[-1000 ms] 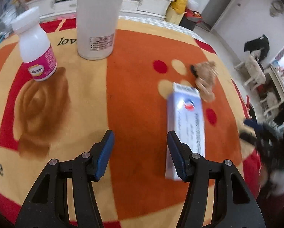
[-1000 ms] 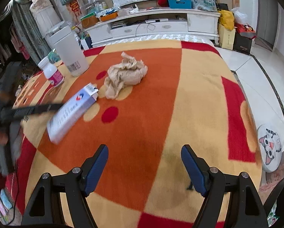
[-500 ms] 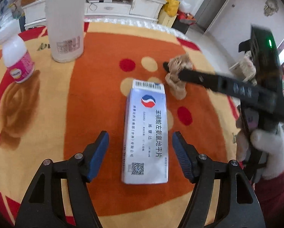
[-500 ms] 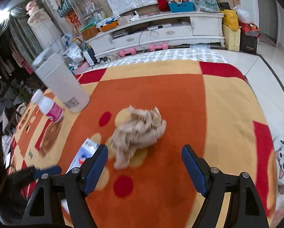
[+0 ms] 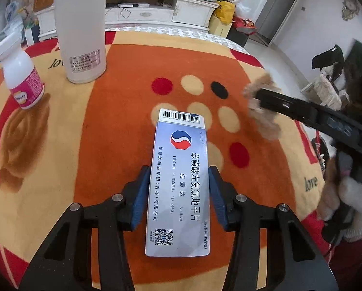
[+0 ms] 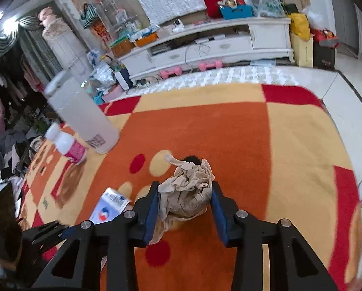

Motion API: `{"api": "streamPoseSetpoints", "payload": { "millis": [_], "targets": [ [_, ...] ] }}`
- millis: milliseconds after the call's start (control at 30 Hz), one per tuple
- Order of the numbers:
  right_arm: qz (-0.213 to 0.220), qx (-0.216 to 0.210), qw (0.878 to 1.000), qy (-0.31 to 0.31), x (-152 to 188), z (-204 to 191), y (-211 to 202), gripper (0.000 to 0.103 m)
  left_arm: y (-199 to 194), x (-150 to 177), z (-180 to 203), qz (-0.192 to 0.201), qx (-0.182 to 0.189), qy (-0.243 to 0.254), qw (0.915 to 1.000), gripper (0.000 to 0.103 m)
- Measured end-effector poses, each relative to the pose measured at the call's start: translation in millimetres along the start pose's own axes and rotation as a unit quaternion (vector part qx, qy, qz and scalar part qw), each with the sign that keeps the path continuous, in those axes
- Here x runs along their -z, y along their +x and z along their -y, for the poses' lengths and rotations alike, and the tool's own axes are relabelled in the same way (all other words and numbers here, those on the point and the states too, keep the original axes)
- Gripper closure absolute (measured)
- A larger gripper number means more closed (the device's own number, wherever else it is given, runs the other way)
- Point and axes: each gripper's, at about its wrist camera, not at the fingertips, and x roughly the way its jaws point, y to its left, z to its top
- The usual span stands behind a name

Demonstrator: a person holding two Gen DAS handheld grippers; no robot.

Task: Collect trash
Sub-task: 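Carry the medicine box with left tool while right tool carries the paper to the bin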

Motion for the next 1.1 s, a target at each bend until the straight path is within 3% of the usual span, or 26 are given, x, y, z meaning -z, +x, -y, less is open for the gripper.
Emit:
{"api": "streamPoseSetpoints", "payload": {
  "millis": [233,667,1100],
  "targets": [
    [0.012,0.015,1.0,-0.01,37,11,-62,0.064,-15,18,28,0.004,0.016,0.005,0.9999,0.058],
    [0.028,0.061,0.997,0.029,112,57,-139,0.064,-29,44,122,0.014,0.055,0.054,0.9969,0.058],
    [0.052,0.105,0.99,0.076,151,107,-204,0.064,-28,57,205,0.019,0.084,0.116,0.9895,0.058]
  ]
}}
